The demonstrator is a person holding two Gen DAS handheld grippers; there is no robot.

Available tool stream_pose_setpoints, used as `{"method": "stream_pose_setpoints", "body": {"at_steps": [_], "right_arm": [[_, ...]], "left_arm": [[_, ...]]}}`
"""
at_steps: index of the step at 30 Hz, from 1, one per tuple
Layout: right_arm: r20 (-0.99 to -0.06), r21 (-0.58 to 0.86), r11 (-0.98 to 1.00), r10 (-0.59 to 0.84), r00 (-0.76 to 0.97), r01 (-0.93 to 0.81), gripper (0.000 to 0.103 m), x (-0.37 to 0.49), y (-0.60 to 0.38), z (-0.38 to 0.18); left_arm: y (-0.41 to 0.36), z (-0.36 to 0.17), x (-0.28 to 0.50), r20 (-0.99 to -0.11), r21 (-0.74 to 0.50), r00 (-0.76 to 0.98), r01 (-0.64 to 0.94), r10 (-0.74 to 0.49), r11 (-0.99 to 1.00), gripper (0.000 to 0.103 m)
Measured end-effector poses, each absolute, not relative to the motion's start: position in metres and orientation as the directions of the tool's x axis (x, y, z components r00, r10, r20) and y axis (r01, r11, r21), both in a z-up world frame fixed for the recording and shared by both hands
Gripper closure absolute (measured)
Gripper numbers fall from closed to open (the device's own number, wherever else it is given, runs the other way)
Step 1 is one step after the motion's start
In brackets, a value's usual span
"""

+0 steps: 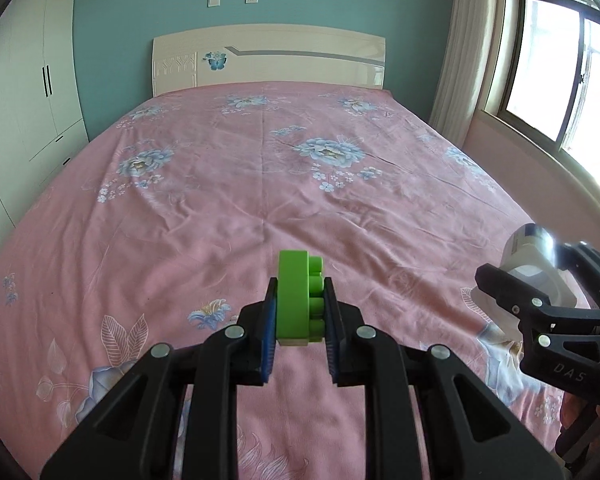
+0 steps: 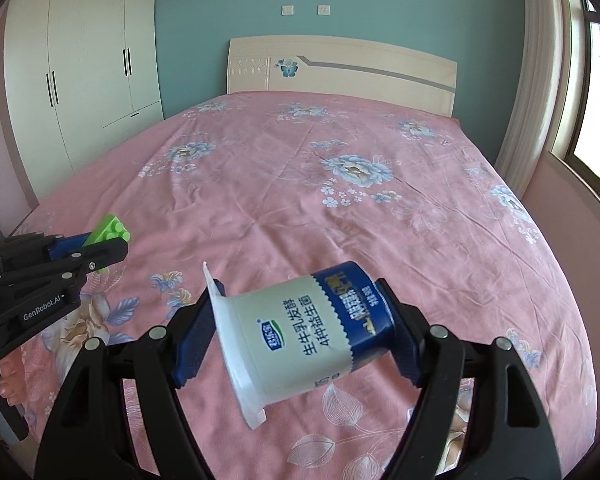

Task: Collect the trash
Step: 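Lift the green block and yogurt cup and carry both over the bin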

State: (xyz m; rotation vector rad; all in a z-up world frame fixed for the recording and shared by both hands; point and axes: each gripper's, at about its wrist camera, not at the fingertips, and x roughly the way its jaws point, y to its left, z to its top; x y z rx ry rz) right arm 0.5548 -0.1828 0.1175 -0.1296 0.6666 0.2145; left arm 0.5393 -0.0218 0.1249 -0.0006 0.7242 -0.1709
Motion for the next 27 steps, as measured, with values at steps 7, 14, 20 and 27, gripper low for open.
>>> {"method": "stream_pose_setpoints", "body": {"at_steps": [7, 14, 20, 27], "right_arm": [[-0.564, -0.099, 0.967, 0.14, 0.814, -0.235, 0.028, 0.477, -0.176, 0.187], [-0.503, -0.135, 0.962, 0.139, 0.853, -0.237, 0.028, 0.396, -0.173, 0.245], [-0.455, -0.166, 0.955, 0.148, 0.878, -0.247, 0.028, 0.328, -0.167, 0.278], [-0.399, -0.2, 0.946, 0.16, 0.903, -0.256, 0.028, 0.255, -0.161, 0.305]], "left_arm": [[-0.009, 0.188, 0.466, -0.622, -0.032, 0.772, 0.14, -0.129, 0.99, 0.08], [0.0, 0.243, 0.386, -0.563, 0.005, 0.819, 0.136, -0.109, 0.991, 0.08], [0.001, 0.275, 0.321, -0.51, 0.04, 0.853, 0.151, -0.11, 0.988, 0.08], [0.009, 0.297, 0.26, -0.473, 0.05, 0.872, 0.166, -0.123, 0.985, 0.08]]}}
